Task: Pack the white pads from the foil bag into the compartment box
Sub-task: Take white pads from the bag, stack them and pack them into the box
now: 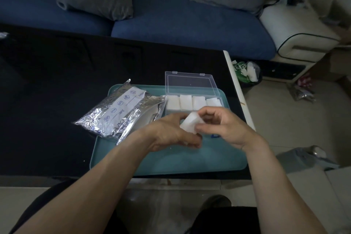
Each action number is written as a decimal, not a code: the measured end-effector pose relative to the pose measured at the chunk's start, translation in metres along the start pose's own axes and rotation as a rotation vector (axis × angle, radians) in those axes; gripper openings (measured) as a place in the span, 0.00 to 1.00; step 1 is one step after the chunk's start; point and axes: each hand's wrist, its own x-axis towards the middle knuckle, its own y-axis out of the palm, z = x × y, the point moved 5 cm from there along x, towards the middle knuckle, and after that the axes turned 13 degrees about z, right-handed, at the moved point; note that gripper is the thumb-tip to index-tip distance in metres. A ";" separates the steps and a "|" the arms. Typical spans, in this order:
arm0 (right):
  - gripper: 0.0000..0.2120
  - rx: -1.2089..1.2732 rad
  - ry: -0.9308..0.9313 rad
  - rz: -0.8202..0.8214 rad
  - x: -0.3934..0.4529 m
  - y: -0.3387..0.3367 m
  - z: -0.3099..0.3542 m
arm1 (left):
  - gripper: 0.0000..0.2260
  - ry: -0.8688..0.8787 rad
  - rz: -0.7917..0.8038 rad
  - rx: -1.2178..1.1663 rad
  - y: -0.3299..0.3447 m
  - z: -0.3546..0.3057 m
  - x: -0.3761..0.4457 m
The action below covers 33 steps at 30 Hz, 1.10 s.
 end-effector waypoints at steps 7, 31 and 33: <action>0.21 -0.133 0.059 -0.641 0.005 -0.076 -0.032 | 0.17 0.153 -0.334 0.623 -0.009 -0.016 0.017; 0.19 -0.675 0.548 -0.623 0.037 -0.084 -0.044 | 0.28 0.014 -0.262 1.301 0.004 0.003 0.058; 0.18 -0.744 0.524 -0.674 0.038 -0.081 -0.044 | 0.28 0.007 -0.257 1.305 0.006 0.003 0.058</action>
